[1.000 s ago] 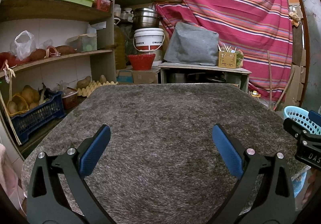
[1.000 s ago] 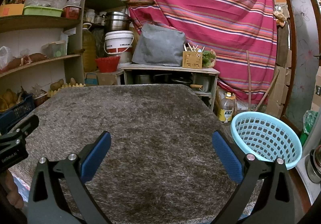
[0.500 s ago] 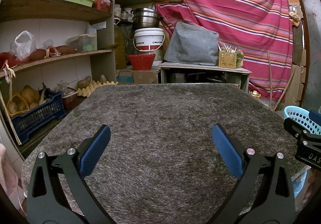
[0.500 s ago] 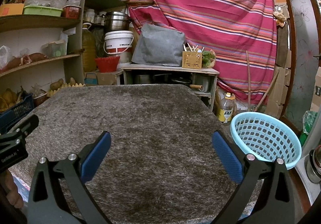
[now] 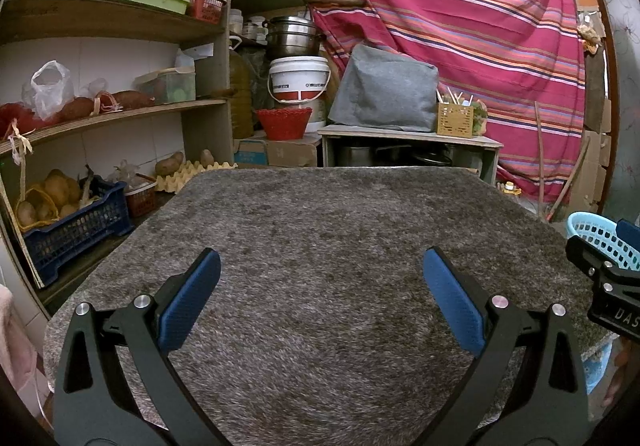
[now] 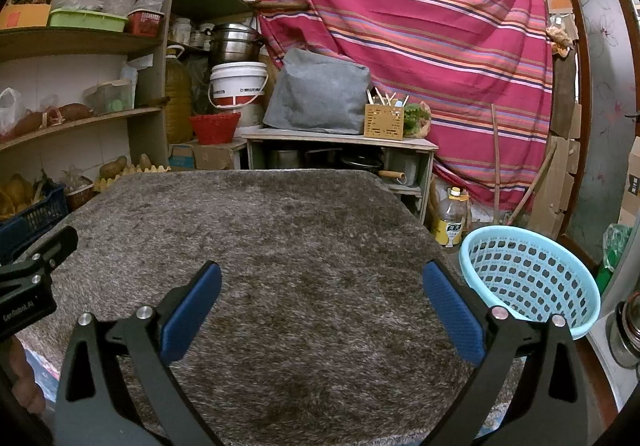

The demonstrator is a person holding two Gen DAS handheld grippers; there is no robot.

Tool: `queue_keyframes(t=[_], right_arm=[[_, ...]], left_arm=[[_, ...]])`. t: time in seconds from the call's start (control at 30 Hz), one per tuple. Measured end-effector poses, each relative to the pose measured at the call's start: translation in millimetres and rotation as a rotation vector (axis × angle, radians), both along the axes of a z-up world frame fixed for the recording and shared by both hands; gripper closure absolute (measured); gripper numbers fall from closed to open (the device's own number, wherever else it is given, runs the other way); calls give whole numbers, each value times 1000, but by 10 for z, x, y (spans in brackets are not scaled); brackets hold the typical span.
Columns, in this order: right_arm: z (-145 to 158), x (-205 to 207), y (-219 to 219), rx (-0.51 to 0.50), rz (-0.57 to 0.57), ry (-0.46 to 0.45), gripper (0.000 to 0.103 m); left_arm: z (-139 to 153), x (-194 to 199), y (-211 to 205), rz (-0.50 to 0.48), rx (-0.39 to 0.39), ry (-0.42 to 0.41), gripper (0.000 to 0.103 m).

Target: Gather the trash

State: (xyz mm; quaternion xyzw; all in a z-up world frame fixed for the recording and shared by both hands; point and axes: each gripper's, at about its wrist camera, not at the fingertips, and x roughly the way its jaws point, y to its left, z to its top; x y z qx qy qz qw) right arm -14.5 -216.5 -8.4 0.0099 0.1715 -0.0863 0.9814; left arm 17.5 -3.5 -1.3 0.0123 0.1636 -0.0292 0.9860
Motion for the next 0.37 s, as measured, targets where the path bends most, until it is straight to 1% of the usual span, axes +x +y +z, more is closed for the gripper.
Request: queue_keyframes(t=[0.37], right_arm=[[13,-8,16,-6,9,-7,4]], left_arm=[[20,-35,26,16,7,-11,5]])
